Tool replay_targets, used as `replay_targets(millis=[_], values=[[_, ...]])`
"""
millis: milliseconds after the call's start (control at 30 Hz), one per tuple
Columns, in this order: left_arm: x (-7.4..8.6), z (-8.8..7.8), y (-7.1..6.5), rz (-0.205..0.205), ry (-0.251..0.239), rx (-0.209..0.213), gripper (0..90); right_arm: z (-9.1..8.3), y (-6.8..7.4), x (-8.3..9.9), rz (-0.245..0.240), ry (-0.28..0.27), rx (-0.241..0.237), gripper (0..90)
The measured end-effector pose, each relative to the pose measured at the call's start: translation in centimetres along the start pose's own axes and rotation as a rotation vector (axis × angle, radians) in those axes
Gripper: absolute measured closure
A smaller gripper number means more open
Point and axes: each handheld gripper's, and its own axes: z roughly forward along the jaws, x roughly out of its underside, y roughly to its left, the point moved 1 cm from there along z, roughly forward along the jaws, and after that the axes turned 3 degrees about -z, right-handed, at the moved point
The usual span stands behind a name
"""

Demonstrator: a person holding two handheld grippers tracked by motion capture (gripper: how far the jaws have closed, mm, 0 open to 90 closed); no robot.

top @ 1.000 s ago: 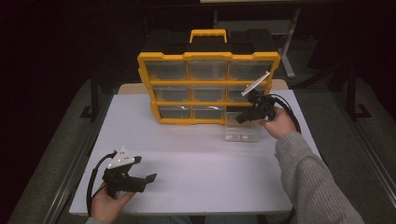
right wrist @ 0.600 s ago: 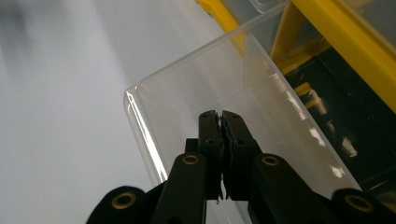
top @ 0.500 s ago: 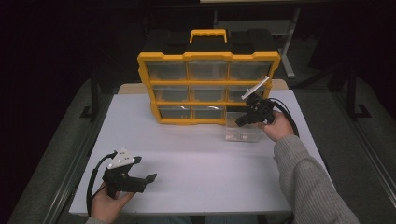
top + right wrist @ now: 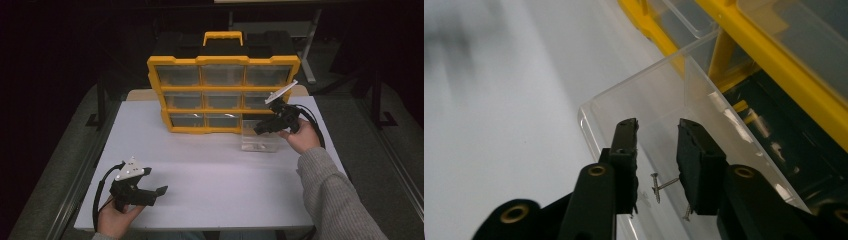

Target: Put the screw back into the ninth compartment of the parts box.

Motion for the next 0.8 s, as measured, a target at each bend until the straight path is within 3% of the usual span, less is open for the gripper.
replay_targets(millis=[500, 800], values=[[0.0, -0.1, 0.0, 0.001, -0.006, -0.002, 15.7, -1.6, 1.9, 0.1, -0.016, -0.027, 0.006, 61.1], [-0.1, -0.1, 0.0, 0.004, -0.008, -0.002, 15.7, -2.4, 2.3, 0.9, -0.009, -0.048, 0.017, 58.1]])
